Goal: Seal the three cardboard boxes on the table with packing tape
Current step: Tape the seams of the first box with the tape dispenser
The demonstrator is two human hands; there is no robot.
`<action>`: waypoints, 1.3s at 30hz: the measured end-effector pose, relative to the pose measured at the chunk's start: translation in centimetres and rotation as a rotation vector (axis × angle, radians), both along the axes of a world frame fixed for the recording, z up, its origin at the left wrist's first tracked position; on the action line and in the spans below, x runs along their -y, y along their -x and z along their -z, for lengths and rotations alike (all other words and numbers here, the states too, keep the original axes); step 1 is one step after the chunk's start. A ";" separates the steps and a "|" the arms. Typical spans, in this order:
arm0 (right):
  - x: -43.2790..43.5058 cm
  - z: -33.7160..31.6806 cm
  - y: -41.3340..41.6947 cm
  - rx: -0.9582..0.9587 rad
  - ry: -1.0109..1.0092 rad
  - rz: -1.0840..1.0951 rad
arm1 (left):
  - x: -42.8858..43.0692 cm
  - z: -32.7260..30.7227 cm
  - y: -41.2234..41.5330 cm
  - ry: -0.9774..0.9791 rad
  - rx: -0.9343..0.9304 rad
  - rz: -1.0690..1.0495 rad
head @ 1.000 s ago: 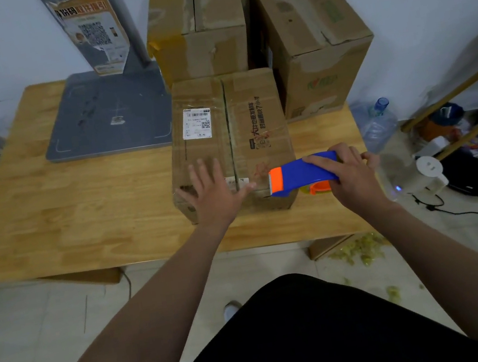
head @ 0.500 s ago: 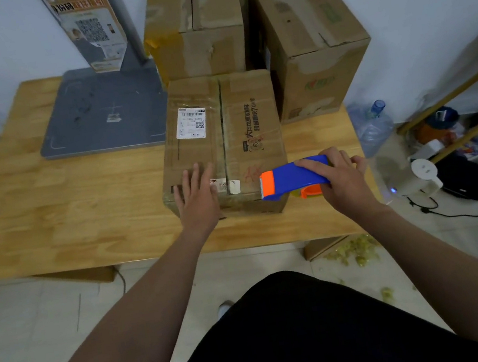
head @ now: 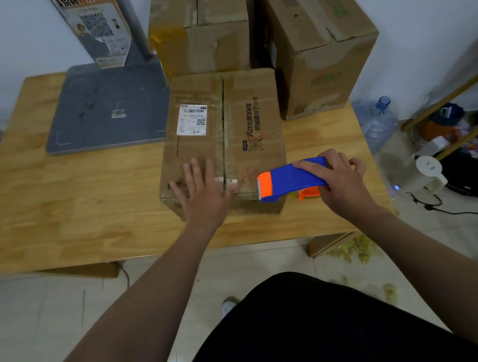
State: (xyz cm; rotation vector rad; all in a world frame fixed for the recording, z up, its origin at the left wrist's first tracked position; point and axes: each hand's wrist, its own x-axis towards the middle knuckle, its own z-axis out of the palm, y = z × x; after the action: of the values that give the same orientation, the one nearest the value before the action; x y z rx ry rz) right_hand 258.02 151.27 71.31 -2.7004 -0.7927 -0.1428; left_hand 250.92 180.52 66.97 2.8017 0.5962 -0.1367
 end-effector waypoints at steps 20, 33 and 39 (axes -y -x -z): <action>2.2 -0.2 -0.7 0.121 0.027 -0.134 | 2.4 0.0 -0.8 -0.035 -0.046 0.083; 7.5 1.7 -1.3 0.090 0.038 0.023 | 2.6 0.0 -1.2 0.017 -0.090 0.047; 6.9 1.9 -0.6 0.060 0.041 0.036 | 4.0 0.0 -0.8 0.046 -0.028 0.017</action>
State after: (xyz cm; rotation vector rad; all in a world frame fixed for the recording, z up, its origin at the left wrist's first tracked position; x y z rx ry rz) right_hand 258.64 144.38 69.46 -2.7619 -0.7733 -0.2188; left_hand 251.69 176.51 67.01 2.7648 0.5681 -0.1913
